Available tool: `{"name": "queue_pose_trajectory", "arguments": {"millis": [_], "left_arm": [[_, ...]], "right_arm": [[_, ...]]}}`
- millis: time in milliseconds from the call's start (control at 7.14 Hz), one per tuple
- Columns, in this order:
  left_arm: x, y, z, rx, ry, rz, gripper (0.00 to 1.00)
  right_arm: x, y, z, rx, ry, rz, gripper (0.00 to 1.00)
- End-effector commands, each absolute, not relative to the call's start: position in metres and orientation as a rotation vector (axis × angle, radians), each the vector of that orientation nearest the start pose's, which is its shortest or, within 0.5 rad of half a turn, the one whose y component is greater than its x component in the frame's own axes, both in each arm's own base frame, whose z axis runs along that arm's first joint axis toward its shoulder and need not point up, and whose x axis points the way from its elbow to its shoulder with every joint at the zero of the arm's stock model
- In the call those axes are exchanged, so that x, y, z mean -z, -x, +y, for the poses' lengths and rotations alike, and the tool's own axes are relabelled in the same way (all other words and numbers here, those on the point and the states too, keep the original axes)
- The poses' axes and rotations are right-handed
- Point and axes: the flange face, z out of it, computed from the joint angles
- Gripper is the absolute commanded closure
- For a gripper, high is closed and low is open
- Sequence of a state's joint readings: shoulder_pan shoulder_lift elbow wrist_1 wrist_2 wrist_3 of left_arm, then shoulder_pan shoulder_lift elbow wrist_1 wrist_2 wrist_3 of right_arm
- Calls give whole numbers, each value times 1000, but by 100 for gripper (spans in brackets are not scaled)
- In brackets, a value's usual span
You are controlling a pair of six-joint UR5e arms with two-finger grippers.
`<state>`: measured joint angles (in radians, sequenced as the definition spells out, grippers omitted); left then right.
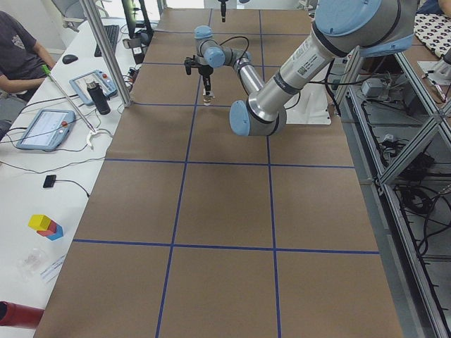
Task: Assemble PPR valve and pipe with both arms
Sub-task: 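Carry the white valve with the left gripper to the table center and lower it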
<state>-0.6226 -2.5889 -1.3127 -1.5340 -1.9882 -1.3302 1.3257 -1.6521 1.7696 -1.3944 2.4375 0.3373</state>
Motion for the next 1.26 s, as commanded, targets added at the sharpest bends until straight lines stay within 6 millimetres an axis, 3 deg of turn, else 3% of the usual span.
{"name": "queue_pose_trajectory", "arguments": {"millis": [0, 560, 700, 841, 981, 1121], "left_arm": [[-116, -597, -526, 197, 74, 809, 100], [-118, -599, -525, 196, 76, 806, 96], [-119, -600, -524, 195, 77, 805, 84], [-119, -600, -524, 196, 76, 804, 53], [-118, -600, -524, 196, 76, 805, 41], [-118, -600, -524, 196, 76, 805, 38]], "right_arm": [[-570, 58, -469, 44, -21, -904, 0], [-571, 58, -469, 43, -20, -902, 0], [-572, 58, -469, 42, -19, -902, 0], [-572, 58, -469, 42, -19, -902, 0], [-573, 59, -469, 43, -17, -901, 0], [-573, 58, -469, 42, -17, -901, 0]]}}
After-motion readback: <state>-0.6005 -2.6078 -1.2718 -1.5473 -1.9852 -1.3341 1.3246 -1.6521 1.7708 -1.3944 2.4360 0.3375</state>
